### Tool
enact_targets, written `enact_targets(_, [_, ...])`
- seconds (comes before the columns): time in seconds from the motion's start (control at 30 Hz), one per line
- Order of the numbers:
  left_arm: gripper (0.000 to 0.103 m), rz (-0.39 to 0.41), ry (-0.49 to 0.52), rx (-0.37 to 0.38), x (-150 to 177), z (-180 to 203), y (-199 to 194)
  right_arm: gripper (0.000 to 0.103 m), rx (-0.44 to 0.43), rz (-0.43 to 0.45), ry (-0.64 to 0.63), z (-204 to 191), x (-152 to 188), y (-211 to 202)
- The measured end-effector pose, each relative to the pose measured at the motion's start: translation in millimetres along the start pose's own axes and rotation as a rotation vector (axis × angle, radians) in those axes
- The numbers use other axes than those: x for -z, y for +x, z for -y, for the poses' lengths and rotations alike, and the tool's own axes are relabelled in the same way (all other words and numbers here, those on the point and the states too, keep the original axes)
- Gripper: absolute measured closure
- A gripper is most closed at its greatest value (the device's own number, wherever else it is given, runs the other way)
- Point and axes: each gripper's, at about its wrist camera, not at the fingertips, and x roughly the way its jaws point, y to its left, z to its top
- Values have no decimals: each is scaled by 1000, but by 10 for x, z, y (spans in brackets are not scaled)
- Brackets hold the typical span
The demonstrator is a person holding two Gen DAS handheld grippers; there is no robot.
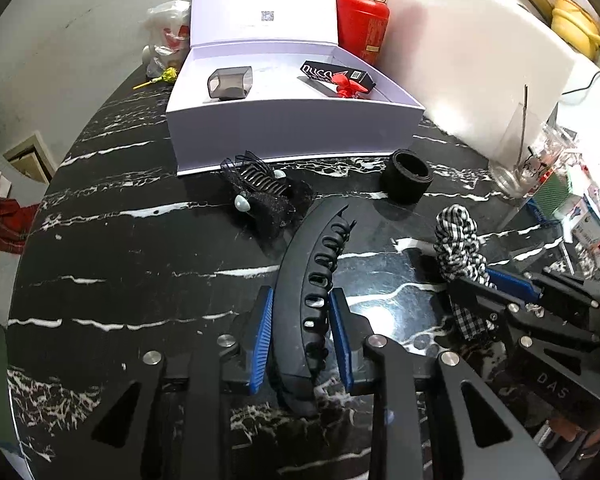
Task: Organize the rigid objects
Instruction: 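Lift the scrunchie and claw clip with both tools off the table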
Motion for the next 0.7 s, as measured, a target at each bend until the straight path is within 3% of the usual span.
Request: enact_targets(0.7, [76, -15, -4, 25, 171, 0, -225, 81, -12, -6, -28, -65, 65, -123])
